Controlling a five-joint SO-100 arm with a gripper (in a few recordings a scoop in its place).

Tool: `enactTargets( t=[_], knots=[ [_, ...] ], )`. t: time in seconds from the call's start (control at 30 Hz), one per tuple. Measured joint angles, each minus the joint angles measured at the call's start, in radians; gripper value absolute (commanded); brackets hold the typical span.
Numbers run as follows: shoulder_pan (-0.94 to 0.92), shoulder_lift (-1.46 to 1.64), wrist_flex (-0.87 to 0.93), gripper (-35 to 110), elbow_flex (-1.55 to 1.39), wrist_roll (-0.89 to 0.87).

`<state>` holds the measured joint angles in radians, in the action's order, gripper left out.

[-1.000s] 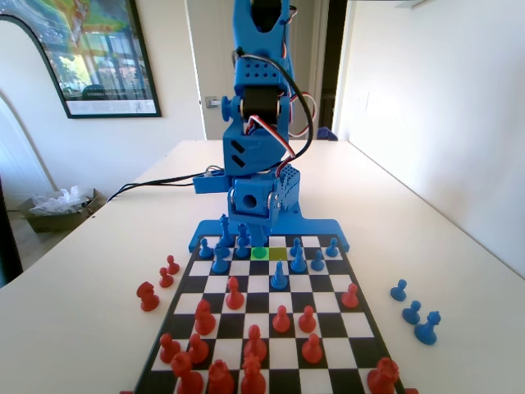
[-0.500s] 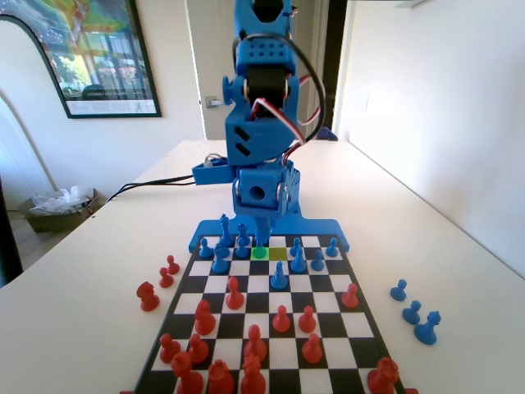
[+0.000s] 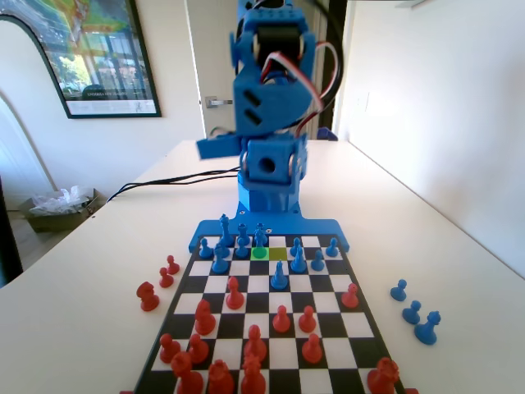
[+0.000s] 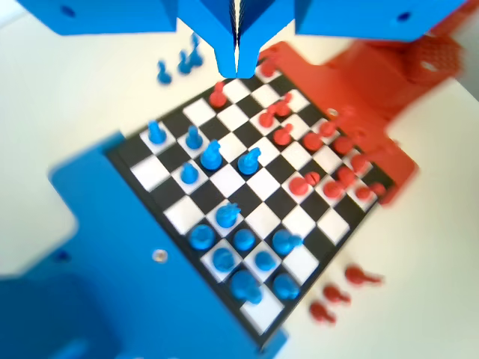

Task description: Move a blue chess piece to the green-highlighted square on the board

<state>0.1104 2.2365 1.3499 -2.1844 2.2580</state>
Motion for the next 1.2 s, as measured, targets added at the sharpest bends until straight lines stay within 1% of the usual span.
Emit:
enactTargets(
  t=[0.13, 0.23, 0.4, 0.83, 1.2],
  knots=[
    [-0.011, 0.084, 0.1, 1, 0.074, -0.207],
    [-0.023, 0.13, 0.13, 1, 0.114, -0.351],
    [-0.069, 0.189, 0.196, 1, 0.163, -0.48],
    [-0.13, 0.523, 0.285, 1, 0.138, -0.552],
    [-0.138, 0.687, 0.278, 1, 0.015, -0.56]
  ],
)
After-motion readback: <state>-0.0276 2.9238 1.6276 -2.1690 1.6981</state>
